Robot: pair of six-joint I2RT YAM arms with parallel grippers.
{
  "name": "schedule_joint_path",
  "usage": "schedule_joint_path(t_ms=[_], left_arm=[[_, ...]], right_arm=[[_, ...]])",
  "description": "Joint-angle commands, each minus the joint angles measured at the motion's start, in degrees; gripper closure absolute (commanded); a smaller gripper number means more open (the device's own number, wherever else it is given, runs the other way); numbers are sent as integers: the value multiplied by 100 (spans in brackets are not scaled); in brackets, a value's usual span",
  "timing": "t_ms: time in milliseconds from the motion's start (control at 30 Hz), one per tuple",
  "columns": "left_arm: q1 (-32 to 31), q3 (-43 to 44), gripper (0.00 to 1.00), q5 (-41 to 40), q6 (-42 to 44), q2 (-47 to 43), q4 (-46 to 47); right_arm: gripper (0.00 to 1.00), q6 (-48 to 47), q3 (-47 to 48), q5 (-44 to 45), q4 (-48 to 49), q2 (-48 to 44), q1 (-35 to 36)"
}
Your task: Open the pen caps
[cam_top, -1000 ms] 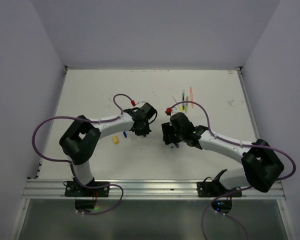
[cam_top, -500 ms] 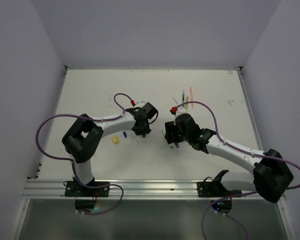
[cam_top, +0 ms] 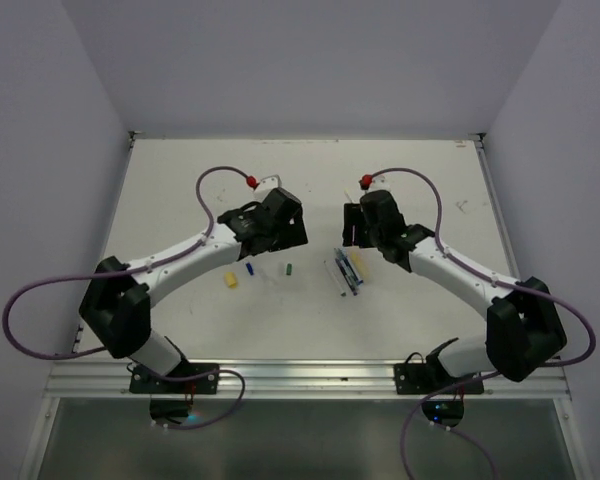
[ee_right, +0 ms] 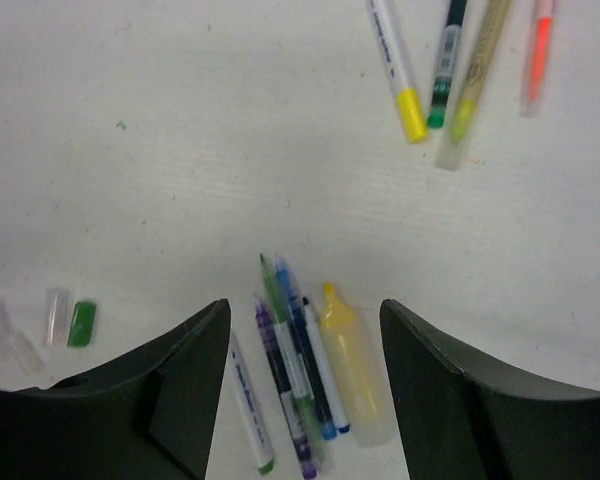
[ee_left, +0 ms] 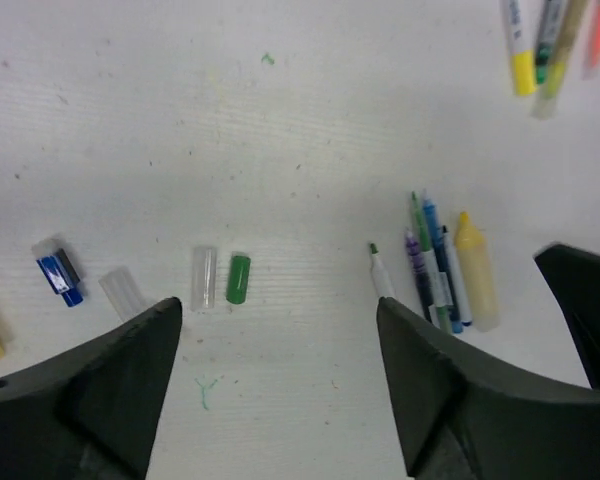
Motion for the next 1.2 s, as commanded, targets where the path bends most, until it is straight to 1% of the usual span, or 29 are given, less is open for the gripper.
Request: schedule_joint_path(t_ms=[0, 100, 167, 200, 233, 367, 467, 533, 567, 700, 900, 967, 1000, 1133, 1167], left_arm=[[4, -172, 14, -584, 323, -778, 259], [92, -549, 1, -725, 657, -1235, 514], [232, -744, 0, -707, 842, -1428, 638], [294, -936, 0, -664, 1069, -1629, 786], [425, -1051, 0, -585, 1202, -1727, 883], [724, -1596, 0, -50, 1598, -2298, 1305], [909, -1939, 0, 135, 1730, -2579, 1517], [971, -2115, 0, 154, 1775, -2651, 1596], [988, -2177, 0, 172, 1792, -2686, 1622], [1015, -2212, 0, 163, 1863, -2695, 1561], [1032, -2327, 0, 198, 1880, -2739, 1631], [1033, -2335, 0, 198, 1880, -2739, 1623], [1041, -2353, 0, 189, 1880, -2748, 1623], [1033, -2397, 0, 102, 1863, -2791, 1658], [1041, -2397, 0, 93, 1863, -2792, 1667]], right_arm=[[35, -218, 640, 249, 9, 617, -314], [40, -526, 1088, 74, 70, 1198, -578], [43, -693, 1430, -128, 89, 1515, -710], [44, -851, 1554, -285, 71, 1665, -772], [46, -948, 1686, -383, 36, 1979, -877], [49, -1265, 2458, -428, -262, 2693, -1045], [49, -1502, 2880, -550, -316, 3133, -1133], [46, -1573, 3162, -629, -456, 3405, -1177], [45, -1660, 3468, -630, -526, 3667, -1186], [40, -1810, 4050, -726, -676, 4232, -1212], [37, -1977, 4991, -1148, -1053, 5153, -1212], [37, -2091, 5210, -1192, -1142, 5278, -1212], [37, -2127, 5246, -1471, -1203, 5313, -1203], [40, -2250, 5054, -1912, -1256, 5148, -1089], [41, -2520, 4905, -1974, -1282, 5103, -1045]])
